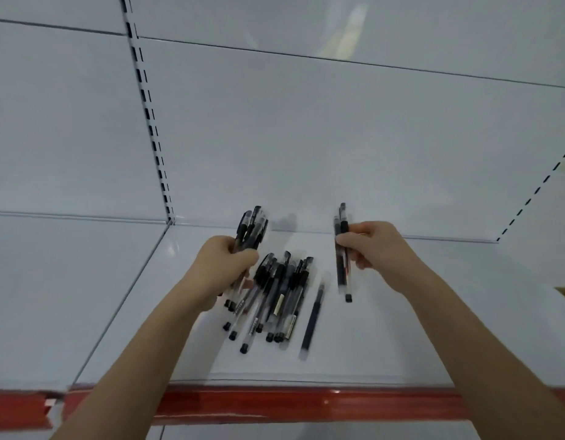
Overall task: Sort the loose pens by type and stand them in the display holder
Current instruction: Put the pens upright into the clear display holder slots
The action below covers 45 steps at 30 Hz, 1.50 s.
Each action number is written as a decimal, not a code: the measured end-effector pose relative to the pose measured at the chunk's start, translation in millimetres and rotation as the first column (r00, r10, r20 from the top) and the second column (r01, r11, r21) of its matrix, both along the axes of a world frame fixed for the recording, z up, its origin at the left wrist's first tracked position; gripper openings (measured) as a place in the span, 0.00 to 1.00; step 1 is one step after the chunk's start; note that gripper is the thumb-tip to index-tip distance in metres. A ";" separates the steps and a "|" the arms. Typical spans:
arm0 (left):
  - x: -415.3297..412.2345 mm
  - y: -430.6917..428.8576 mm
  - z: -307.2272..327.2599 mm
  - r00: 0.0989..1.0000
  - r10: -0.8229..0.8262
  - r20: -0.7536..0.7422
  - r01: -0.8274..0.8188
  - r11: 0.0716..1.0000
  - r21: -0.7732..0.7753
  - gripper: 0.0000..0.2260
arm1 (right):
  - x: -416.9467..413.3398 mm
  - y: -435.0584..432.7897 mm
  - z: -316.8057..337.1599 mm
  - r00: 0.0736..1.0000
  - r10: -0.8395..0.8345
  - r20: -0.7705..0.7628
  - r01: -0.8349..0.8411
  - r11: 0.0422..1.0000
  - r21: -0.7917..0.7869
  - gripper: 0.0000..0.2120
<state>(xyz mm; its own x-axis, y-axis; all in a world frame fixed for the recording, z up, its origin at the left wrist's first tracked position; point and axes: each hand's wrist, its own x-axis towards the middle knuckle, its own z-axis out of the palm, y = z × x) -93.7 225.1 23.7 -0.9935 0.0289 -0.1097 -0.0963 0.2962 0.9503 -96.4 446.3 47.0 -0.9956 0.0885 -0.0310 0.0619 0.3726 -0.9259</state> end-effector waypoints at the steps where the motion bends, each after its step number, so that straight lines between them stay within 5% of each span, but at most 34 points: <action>1: 9.1 3.6 6.0 0.999 0.005 0.052 -0.014 0.983 0.186 0.04 | 2.5 -4.2 8.5 0.999 0.035 -0.027 -0.038 0.995 -0.090 0.06; 3: 29.8 15.1 18.5 0.995 -0.007 0.102 -0.034 0.916 0.400 0.02 | 10.7 -18.5 22.7 0.990 0.112 -0.089 -0.128 0.971 -0.204 0.07; 9: 99.0 22.3 29.6 0.997 0.073 -0.034 -0.043 0.840 0.542 0.07 | 43.6 -68.3 23.8 0.932 0.279 -0.234 -0.344 0.884 -0.317 0.03; 15: 154.9 -15.4 18.1 0.944 0.321 -0.080 -0.252 0.855 0.454 0.06 | 69.8 -127.0 5.6 0.864 0.472 -0.177 -0.503 0.825 -0.257 0.05; 26: 264.2 -166.7 -5.6 0.663 0.749 0.001 -0.636 0.563 0.528 0.07 | 118.5 -300.1 7.0 0.767 0.567 -0.298 -0.640 0.647 -0.416 0.06; 36: 375.9 -364.9 -0.4 0.528 0.849 0.004 -0.668 0.412 0.620 0.13 | 177.0 -547.9 -3.6 0.635 0.686 -0.355 -0.771 0.595 -0.227 0.05; 45: 378.0 -485.2 -5.6 0.544 0.839 0.025 -0.616 0.379 0.690 0.12 | 150.1 -675.1 -7.9 0.599 0.727 -0.337 -0.778 0.628 -0.026 0.05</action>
